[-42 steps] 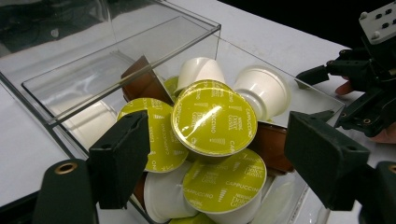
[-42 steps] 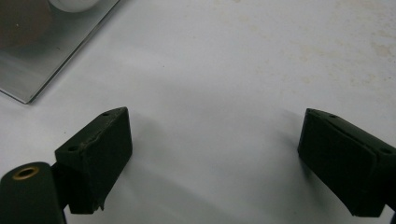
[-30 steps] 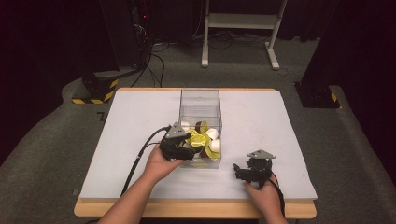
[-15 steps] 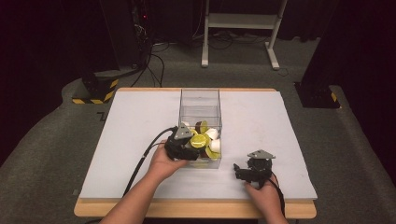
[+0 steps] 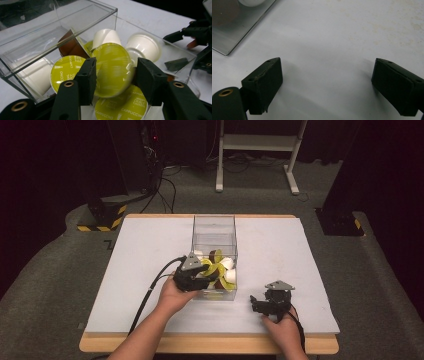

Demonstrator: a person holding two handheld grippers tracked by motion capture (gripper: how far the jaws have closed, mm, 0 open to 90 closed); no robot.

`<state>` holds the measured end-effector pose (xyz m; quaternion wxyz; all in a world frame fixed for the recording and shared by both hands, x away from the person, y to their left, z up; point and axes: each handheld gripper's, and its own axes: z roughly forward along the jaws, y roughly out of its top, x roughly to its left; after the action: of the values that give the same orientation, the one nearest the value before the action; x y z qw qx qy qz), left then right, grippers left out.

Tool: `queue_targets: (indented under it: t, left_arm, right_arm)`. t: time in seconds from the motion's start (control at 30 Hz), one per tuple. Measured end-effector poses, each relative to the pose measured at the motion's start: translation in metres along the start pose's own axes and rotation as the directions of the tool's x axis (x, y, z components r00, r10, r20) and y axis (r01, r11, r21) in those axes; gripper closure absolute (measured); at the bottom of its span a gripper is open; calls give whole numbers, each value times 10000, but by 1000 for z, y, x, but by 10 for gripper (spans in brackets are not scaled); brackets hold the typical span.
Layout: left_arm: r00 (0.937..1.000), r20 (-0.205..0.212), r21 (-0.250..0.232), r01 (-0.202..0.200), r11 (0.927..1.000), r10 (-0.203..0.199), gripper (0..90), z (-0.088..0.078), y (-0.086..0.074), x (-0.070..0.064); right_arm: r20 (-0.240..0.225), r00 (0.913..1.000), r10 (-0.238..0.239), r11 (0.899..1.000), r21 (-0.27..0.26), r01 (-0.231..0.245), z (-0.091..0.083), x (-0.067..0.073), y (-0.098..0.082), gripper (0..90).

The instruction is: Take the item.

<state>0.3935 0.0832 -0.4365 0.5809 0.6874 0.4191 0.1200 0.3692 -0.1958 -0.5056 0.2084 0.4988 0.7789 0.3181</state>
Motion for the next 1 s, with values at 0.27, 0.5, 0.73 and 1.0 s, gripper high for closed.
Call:
queue_targets:
  t: [0.27,0.5,0.73,1.0]
  left_arm:
    - [9998,-112,-32,162,9999,-162,463,0,0,2]
    - [9995,-310,163,41,9999,-36,339,8,2,2]
    - [9991,-294,540,317,9980,-301,283,17,6,5]
    - [9992,-112,607,390,9974,-384,319,20,4,5]
  right_arm:
    - [2,10000,-11,10000,-9,11,0,0,0,97]
    - [-1,10000,-21,10000,-7,21,0,0,0,97]
    - [-4,10000,-13,10000,-7,13,0,0,0,97]
    - [-6,10000,-13,10000,-7,13,0,0,0,97]
